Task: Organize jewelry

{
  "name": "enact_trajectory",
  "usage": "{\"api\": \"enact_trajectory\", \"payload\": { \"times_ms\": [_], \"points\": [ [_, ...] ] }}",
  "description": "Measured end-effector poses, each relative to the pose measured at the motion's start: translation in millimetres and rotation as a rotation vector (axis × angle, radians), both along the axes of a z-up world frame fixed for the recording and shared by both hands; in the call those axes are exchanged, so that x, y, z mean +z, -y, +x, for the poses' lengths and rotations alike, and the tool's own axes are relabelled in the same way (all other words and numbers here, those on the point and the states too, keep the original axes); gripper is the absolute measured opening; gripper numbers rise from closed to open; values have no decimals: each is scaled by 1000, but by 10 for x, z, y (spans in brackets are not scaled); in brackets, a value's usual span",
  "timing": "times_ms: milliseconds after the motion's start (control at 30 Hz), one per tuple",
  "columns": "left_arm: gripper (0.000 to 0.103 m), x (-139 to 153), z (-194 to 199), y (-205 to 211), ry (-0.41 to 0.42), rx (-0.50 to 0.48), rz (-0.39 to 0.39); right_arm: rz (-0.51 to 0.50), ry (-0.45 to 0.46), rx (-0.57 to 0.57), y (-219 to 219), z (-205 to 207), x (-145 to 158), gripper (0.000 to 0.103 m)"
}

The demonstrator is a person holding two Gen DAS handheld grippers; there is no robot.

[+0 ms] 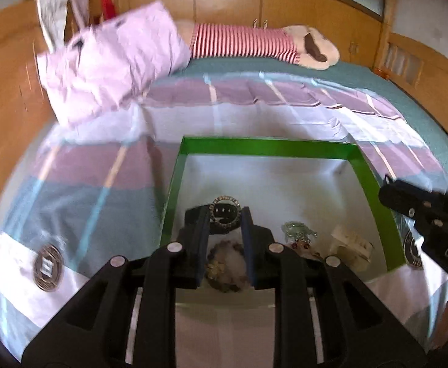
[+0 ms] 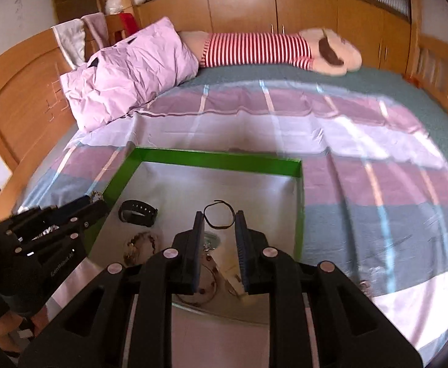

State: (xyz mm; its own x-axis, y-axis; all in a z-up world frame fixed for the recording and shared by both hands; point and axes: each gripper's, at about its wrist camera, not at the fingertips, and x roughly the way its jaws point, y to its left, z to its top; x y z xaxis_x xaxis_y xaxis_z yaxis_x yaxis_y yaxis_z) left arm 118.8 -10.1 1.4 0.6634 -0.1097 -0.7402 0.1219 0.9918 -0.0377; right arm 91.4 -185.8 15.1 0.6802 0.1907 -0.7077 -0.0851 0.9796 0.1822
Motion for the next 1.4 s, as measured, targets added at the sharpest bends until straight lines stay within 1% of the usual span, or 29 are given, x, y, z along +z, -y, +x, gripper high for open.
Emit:
{"api": "enact_trajectory", "payload": {
  "times_ms": [67, 100, 167, 233, 300, 400, 533, 633, 767, 833, 1033, 1167, 1233, 1267, 1300, 1333, 1367, 1400],
  "points": [
    [21, -81, 105, -79, -47, 17, -60, 8, -25, -6, -8, 98, -108, 20],
    [21, -103, 134, -106, -49, 27, -62, -7, -32, -12, -19, 132, -159, 20],
    [21, -141, 185, -143, -40, 46, -40, -32, -53, -26, -33, 189, -270, 20],
    [21, -184, 203, -175, -46, 57, -52, -19, -79, -37, -32, 231, -367, 20],
    [21, -233, 217, -198, -59, 64, -63, -17, -87, -37, -55, 255, -410, 20],
    [21, -328, 231, -132, -68, 49, -22, -41, -77, -21, -111, 295, -441, 20],
    [21, -411, 220, -68, -88, 25, -11, -54, -69, -33, -72, 389, -460, 20],
    [21, -452, 200, 28, -80, 0, 25, -57, -97, -53, 3, 486, -531, 20],
    [21, -517, 197, 127, -92, -22, 36, -59, -134, -74, 81, 552, -660, 20],
    [21, -532, 186, 164, -94, -33, 47, -56, -139, -83, 109, 555, -674, 20],
    [21, -488, 167, 177, -86, -39, 40, -53, -135, -83, 113, 529, -641, 20],
    [21, -463, 146, 185, -78, -42, 37, -75, -135, -68, 50, 522, -640, 20],
    [23, -457, 145, 190, -79, -43, 39, -82, -137, -65, 32, 520, -642, 21],
    [26, -451, 148, 189, -79, -42, 38, -82, -139, -64, 27, 517, -640, 27],
    [33, -444, 145, 187, -79, -39, 36, -81, -137, -66, 24, 515, -631, 32],
    [40, -436, 145, 188, -78, -37, 35, -78, -134, -71, 23, 506, -620, 45],
    [42, -422, 140, 184, -72, -35, 34, -71, -123, -79, 31, 490, -594, 52],
    [45, -399, 131, 180, -62, -32, 36, -64, -114, -85, 37, 478, -568, 53]
  ]
}}
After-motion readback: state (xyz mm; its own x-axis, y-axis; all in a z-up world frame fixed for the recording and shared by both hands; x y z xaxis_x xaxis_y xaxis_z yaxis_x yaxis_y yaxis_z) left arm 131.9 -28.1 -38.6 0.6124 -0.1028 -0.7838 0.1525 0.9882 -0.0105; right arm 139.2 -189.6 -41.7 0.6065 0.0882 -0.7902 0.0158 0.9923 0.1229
